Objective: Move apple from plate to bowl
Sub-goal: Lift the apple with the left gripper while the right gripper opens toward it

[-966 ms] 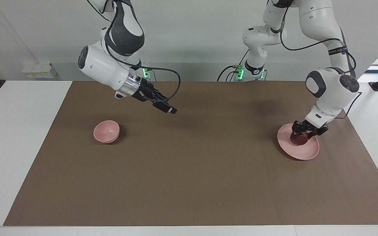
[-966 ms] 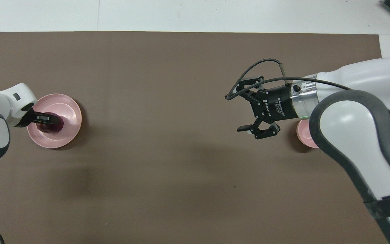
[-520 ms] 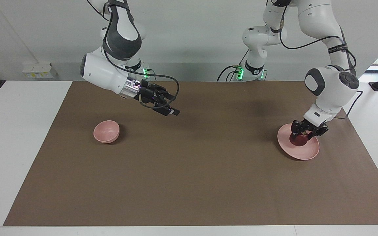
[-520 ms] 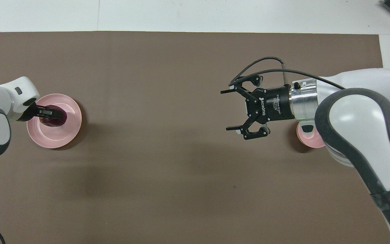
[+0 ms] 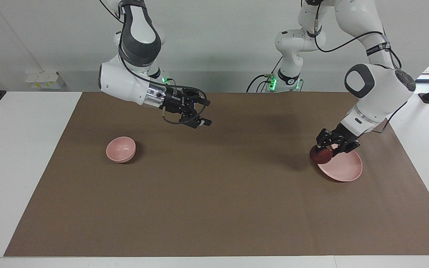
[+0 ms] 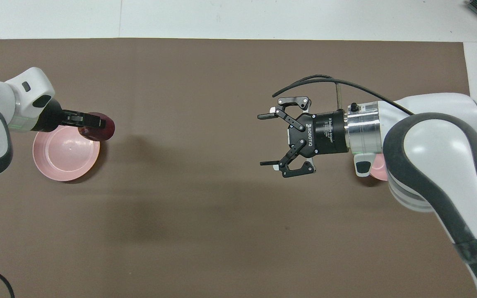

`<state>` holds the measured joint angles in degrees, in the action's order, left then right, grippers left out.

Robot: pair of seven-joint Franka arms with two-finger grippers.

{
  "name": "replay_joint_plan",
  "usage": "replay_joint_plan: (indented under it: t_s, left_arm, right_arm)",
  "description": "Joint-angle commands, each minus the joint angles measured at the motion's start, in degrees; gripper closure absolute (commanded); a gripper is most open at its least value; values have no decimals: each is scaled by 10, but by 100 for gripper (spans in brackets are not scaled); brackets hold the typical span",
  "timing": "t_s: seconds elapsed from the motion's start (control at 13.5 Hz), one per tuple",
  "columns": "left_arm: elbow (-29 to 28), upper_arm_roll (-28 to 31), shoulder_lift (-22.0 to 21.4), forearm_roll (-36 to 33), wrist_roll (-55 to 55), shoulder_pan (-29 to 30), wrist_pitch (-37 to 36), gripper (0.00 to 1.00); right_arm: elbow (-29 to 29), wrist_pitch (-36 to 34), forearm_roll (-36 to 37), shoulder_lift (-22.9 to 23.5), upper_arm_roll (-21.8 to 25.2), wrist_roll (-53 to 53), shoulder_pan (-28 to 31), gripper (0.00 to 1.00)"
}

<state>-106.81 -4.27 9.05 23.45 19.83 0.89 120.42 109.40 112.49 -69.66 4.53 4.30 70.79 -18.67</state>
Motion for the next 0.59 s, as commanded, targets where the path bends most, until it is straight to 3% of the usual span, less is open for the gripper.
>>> replay_joint_plan:
  t_s: [0.0,0.3,0.52]
  left_arm:
    - [23,-34,-8,42,2,-4,-25,100]
    - [32,-93,-18,65,2,-5,-76,100]
    - [39,-138,-32,119,-44,-4,-77,100]
  right_arm:
    - [26,36,-52,-7,-1,5,-16,0]
    - [26,128,-63,5,-1,10,-80,0]
    - [28,130,-64,4,-1,10,-80,0]
